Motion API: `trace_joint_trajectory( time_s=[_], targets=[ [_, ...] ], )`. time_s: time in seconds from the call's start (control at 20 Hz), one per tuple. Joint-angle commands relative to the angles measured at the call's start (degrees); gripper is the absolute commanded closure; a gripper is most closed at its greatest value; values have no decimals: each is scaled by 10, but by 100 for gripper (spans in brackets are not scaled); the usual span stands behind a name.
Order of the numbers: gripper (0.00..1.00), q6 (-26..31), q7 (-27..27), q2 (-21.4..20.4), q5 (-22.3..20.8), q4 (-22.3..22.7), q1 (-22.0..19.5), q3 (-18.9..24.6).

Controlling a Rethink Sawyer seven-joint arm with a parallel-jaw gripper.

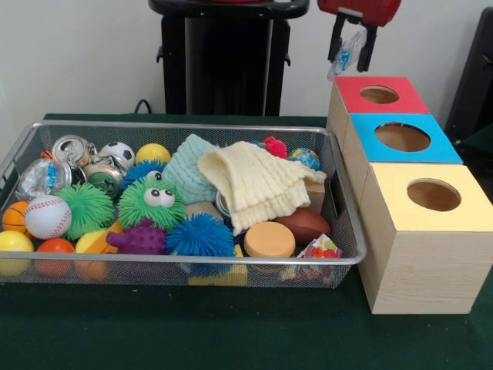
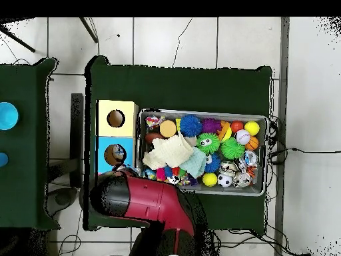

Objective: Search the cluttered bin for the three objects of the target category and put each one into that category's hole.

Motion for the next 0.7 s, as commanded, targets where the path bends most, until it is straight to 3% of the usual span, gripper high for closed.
trace_joint_trajectory(
  time_s=[0.05, 0.2, 0.7],
  targets=[
    [100, 27, 96, 9, 9, 40, 7, 17],
    [100, 13, 90, 13, 10, 42, 4, 21],
    [100, 45, 124, 6, 13, 28, 38, -2]
  ],
)
